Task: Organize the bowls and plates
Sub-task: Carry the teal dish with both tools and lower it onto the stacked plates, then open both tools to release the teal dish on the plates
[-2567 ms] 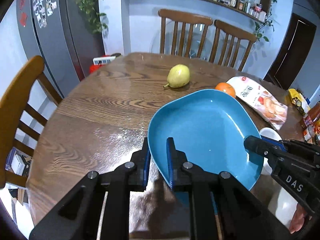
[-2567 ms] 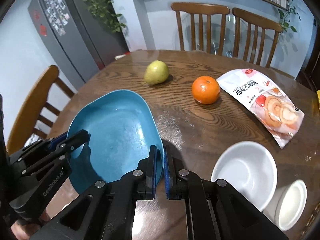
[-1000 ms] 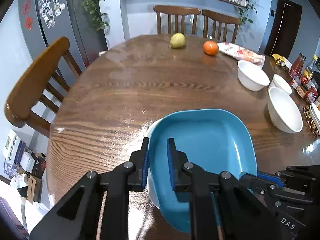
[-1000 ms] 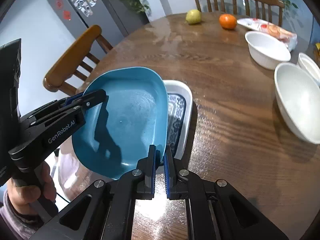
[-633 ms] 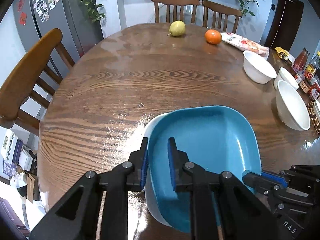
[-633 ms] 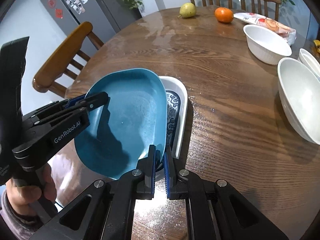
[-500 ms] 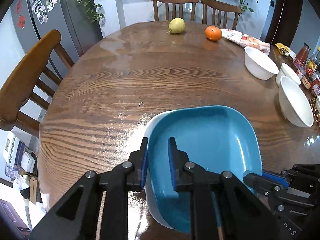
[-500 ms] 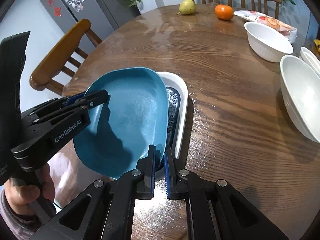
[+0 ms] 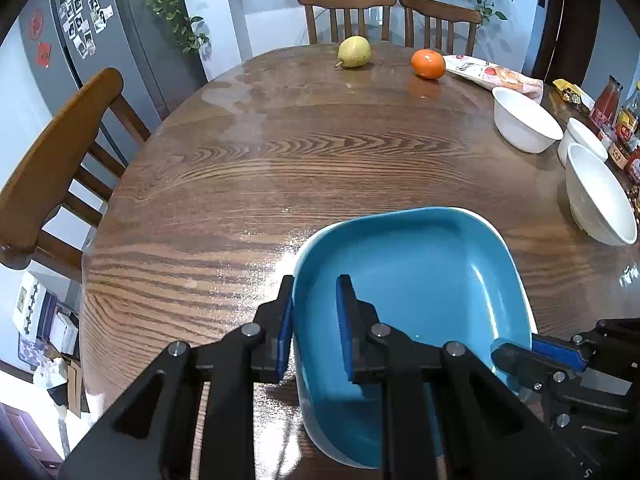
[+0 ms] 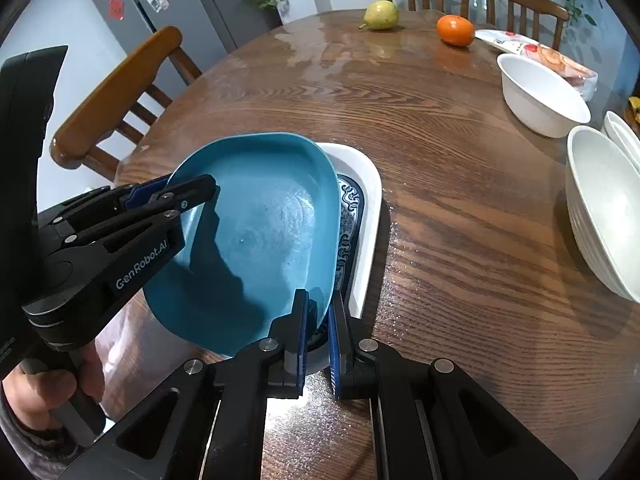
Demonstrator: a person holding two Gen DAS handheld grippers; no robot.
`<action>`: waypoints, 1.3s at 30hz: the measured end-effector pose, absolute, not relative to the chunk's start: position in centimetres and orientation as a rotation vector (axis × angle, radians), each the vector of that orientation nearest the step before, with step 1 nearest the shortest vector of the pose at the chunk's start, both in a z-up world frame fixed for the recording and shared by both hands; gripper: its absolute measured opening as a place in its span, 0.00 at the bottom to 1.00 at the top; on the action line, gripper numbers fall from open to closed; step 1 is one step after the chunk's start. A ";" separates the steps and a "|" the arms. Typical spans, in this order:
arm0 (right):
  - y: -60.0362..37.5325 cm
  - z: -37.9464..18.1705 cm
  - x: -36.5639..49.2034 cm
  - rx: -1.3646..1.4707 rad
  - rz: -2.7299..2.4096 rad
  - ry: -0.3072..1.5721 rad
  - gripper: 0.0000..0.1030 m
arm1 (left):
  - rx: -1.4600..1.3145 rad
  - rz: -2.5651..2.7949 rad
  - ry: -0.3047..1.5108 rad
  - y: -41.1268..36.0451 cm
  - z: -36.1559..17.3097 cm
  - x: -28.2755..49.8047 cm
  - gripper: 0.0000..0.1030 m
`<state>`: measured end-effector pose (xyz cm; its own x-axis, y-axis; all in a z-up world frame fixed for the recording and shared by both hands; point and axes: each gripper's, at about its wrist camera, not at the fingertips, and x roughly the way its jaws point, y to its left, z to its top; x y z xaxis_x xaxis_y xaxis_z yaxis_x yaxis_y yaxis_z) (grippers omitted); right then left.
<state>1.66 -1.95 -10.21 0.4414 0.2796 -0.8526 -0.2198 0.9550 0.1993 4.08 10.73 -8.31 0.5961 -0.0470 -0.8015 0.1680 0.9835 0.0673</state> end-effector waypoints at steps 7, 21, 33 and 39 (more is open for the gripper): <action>-2.0 -10.3 1.6 0.068 0.304 1.063 0.08 | 0.159 -0.121 0.915 10.6 -8.4 4.0 0.18; -2.0 -10.2 1.6 0.072 0.299 1.058 0.08 | 0.168 -0.135 0.920 10.0 -8.6 3.8 0.37; -2.6 -8.9 1.4 0.077 0.274 0.999 0.08 | 0.165 -0.142 0.881 9.6 -7.4 2.8 0.55; -3.7 -8.1 0.6 0.113 0.280 0.945 0.08 | 0.166 -0.132 0.830 9.5 -5.8 1.7 0.79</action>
<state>0.65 -3.66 -8.07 0.5524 0.2859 -0.7830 -0.1873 0.9579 0.2176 1.66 9.51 -5.83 0.6682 -0.0518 -0.7422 0.1812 0.9789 0.0948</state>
